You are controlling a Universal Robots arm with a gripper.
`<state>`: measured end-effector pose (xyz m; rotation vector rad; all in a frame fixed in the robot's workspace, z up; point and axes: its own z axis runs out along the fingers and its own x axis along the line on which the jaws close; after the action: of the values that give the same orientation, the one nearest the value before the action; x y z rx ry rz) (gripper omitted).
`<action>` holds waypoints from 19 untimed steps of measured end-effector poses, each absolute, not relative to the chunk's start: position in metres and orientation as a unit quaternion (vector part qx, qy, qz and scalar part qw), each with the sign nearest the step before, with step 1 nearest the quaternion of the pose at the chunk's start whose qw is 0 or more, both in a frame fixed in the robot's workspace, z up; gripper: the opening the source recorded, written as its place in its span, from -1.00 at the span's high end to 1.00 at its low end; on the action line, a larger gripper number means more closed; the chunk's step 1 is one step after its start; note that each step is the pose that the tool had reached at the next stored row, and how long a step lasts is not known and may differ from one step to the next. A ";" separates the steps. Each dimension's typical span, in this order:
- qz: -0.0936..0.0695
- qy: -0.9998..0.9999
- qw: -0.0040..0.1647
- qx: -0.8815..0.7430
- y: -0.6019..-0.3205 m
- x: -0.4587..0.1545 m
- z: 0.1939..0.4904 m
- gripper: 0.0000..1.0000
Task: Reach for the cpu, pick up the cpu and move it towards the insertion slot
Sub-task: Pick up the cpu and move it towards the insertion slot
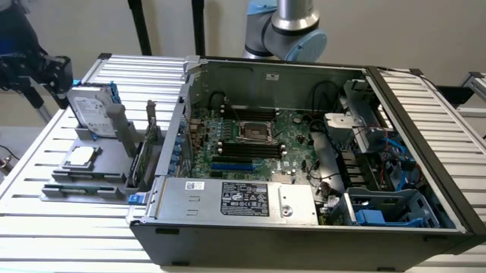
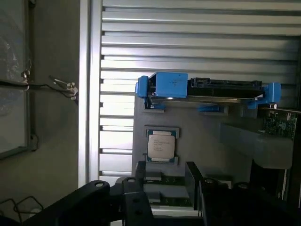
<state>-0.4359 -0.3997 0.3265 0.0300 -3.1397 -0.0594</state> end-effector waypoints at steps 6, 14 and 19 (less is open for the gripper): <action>-0.019 -1.000 0.001 0.009 -0.400 -0.436 0.318 -0.31; -0.019 -1.000 0.001 0.010 -0.400 -0.435 0.303 -0.31; -0.019 -1.000 0.001 0.010 -0.400 -0.435 0.294 -0.31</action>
<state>-0.4349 -0.3997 0.2940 0.0299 -3.1391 -0.0591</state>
